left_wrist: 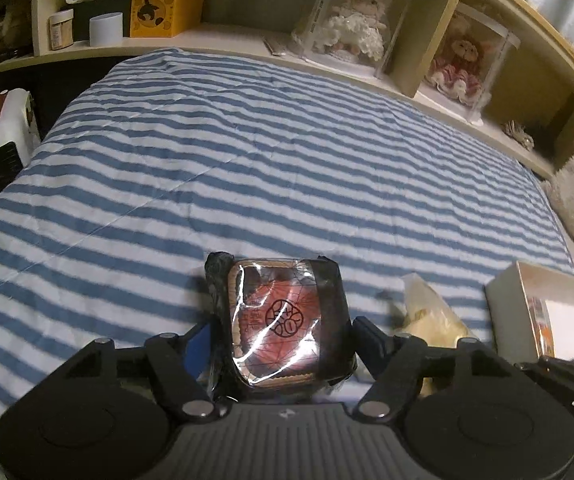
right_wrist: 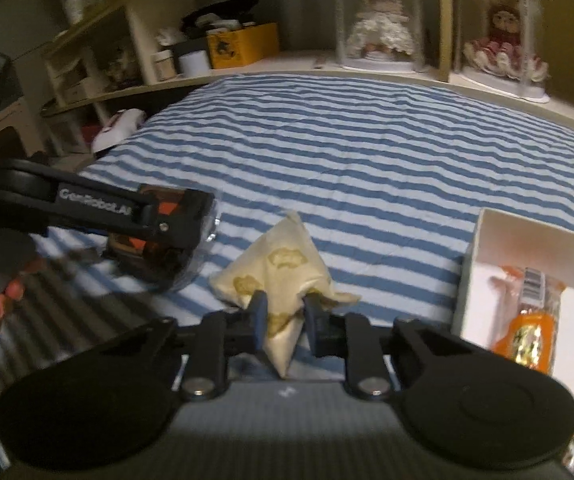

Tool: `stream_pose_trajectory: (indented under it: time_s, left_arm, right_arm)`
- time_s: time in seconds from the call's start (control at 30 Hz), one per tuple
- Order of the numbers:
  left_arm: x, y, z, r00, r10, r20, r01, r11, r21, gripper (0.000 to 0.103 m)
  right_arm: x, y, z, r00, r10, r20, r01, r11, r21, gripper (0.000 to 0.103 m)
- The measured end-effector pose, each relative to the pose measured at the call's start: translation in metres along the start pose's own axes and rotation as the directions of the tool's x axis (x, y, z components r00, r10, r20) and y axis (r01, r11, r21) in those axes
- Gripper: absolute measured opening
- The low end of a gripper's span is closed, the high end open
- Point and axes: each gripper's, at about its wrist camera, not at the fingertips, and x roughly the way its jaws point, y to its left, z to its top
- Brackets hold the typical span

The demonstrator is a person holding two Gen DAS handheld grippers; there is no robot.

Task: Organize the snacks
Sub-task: 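Grasp the dark boxed cake with the left tool while the right tool grasps the cream pastry bag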

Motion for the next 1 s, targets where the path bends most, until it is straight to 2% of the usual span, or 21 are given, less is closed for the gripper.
stream_pose_trajectory:
  time_s: [0.23,0.37,0.43,0.47,0.5,0.67,0.77,0.93,0.97,1.0]
  left_arm:
    - [-0.029,0.008,-0.008,1.0,0.002,0.011,-0.002,1.0,0.009,0.072]
    - [-0.05,0.014,-0.012,1.0,0.017,0.023,-0.018,0.999,0.034,0.071]
    - [-0.059,0.016,-0.016,0.999,0.027,0.022,-0.029,0.998,0.057,0.065]
    - [-0.063,0.018,-0.019,0.999,0.028,0.021,-0.029,0.998,0.063,0.064]
    - [-0.068,0.019,-0.021,1.0,0.022,0.021,-0.023,0.998,0.064,0.064]
    - [-0.077,0.022,-0.032,1.0,0.019,0.003,-0.019,0.997,0.071,0.064]
    - [-0.077,0.022,-0.038,1.0,0.014,-0.016,-0.013,0.997,0.077,0.065]
    - [-0.079,0.014,-0.044,1.0,0.016,-0.027,-0.012,0.991,0.131,0.066]
    - [-0.079,0.013,-0.043,1.0,0.02,-0.022,-0.017,0.99,0.137,0.066]
    - [-0.079,0.013,-0.042,1.0,0.026,-0.017,-0.023,0.99,0.14,0.066]
  right_arm:
    - [-0.031,0.008,-0.003,0.992,0.126,0.003,-0.126,0.992,-0.012,0.013]
    - [-0.046,0.007,-0.004,0.971,0.239,-0.021,-0.239,0.971,-0.011,0.009]
    - [-0.049,0.004,-0.004,0.957,0.286,-0.051,-0.287,0.958,-0.018,0.008]
    - [-0.051,0.003,-0.005,0.958,0.281,-0.058,-0.283,0.959,-0.028,0.001]
    - [-0.051,0.003,-0.005,0.963,0.263,-0.062,-0.266,0.963,-0.044,0.001]
    - [-0.049,0.001,-0.007,0.982,0.178,-0.06,-0.181,0.983,-0.04,0.001]
    - [-0.052,0.003,-0.009,0.985,0.159,-0.063,-0.159,0.987,-0.007,0.001]
    - [-0.053,0.001,-0.017,0.986,0.151,-0.073,-0.137,0.977,0.166,0.01]
    - [-0.053,0.002,-0.018,0.986,0.154,-0.069,-0.137,0.969,0.206,0.027]
    - [-0.053,0.003,-0.02,0.986,0.152,-0.066,-0.13,0.958,0.256,0.052]
